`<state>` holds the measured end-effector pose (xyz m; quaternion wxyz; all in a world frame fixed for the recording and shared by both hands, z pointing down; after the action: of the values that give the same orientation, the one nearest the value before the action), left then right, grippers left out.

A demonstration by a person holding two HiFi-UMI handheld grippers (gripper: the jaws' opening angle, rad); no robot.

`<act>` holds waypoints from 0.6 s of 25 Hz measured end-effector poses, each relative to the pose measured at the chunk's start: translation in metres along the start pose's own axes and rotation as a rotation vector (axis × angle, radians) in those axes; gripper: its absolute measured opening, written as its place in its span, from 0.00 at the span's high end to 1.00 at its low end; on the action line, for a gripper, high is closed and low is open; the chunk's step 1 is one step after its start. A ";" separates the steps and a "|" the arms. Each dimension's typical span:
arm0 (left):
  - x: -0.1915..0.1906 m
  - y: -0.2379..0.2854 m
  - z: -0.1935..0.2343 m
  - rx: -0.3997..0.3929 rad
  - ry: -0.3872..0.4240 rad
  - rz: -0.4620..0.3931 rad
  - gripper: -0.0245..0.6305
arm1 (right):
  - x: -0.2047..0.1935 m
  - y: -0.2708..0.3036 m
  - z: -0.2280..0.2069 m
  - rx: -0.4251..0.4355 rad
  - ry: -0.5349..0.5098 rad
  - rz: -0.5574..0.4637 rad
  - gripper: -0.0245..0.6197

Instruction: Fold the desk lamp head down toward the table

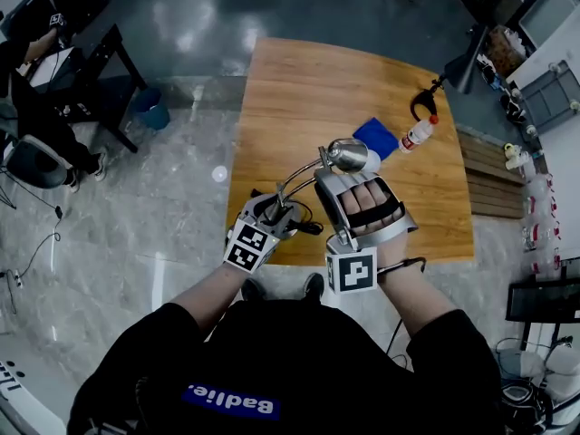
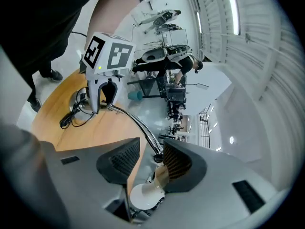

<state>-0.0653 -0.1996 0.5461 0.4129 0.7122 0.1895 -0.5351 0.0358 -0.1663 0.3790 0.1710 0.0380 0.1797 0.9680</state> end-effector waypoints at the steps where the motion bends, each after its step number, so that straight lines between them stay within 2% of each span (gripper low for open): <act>1: 0.000 0.002 0.001 -0.001 0.004 0.004 0.72 | 0.000 0.002 -0.001 -0.004 -0.012 0.008 0.75; 10: 0.001 0.015 0.005 0.022 0.031 0.007 0.75 | 0.004 0.009 -0.001 -0.010 0.049 0.090 0.79; 15: -0.001 0.014 0.007 0.009 -0.004 -0.008 0.75 | 0.005 0.009 -0.003 -0.012 0.110 0.107 0.79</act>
<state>-0.0600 -0.2132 0.5514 0.4078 0.7122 0.1892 -0.5392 0.0280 -0.1733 0.3795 0.1089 -0.0069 0.1809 0.9774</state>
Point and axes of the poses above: the fingertips, and each gripper's own axes: y forward along the fingers, z to its left, x out of its top, the point moved 8 cm from there along -y, backward along the fingers, and after that the axes turned 9 degrees about y, right-handed, at the moved point
